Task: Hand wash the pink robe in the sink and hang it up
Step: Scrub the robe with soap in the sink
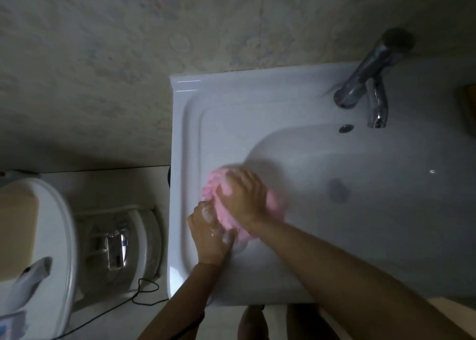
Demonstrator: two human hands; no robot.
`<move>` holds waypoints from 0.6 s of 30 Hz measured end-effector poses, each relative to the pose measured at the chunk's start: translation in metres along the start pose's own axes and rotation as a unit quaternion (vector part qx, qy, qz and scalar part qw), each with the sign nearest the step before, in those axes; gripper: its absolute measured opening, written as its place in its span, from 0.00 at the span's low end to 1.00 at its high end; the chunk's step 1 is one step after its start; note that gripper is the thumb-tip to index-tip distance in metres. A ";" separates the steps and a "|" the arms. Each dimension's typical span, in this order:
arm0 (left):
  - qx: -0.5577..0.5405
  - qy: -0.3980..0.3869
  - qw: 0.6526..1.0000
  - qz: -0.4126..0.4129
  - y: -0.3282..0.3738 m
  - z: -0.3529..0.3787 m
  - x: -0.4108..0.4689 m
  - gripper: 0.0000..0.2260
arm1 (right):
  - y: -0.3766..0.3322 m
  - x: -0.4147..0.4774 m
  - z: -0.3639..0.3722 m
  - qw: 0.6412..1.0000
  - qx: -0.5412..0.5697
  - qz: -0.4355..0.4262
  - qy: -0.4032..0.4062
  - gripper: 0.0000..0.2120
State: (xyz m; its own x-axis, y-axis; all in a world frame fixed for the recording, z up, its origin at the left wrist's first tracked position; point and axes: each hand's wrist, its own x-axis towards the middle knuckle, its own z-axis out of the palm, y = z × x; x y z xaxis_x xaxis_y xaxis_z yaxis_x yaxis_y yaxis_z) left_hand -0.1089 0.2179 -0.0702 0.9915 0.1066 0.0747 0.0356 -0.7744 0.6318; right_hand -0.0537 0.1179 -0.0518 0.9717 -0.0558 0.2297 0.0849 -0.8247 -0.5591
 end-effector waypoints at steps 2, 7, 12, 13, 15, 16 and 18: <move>0.000 -0.009 1.000 -0.010 -0.002 0.002 0.001 0.10 | 0.012 0.050 0.009 0.996 -0.006 0.090 0.025 0.04; -0.057 0.004 0.997 -0.051 0.000 0.003 0.000 0.09 | -0.014 -0.011 -0.006 0.997 0.017 0.033 0.061 0.08; -0.043 -0.020 0.998 -0.048 -0.005 0.004 0.002 0.21 | 0.011 0.040 0.005 0.997 -0.010 0.065 0.047 0.07; -0.058 -0.028 0.996 -0.056 -0.006 0.005 0.002 0.27 | 0.016 0.055 0.007 0.995 -0.004 0.092 0.028 0.06; -0.080 -0.020 0.995 -0.062 -0.002 0.003 0.002 0.25 | 0.008 0.053 0.008 0.992 0.000 0.101 0.074 0.06; -0.090 -0.014 0.994 -0.061 0.002 0.001 0.001 0.18 | 0.001 0.030 0.008 0.992 -0.002 0.096 0.087 0.08; -0.125 -0.001 0.990 -0.063 0.004 0.000 0.000 0.06 | -0.011 -0.023 -0.003 0.997 0.037 0.019 0.068 0.07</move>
State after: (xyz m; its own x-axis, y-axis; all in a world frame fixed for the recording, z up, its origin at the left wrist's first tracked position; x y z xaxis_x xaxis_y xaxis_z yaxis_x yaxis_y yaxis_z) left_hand -0.1088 0.2152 -0.0675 0.9816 0.1900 -0.0181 0.1265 -0.5767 0.8071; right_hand -0.0777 0.1266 -0.0486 0.9364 -0.1659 0.3094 0.0688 -0.7775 -0.6251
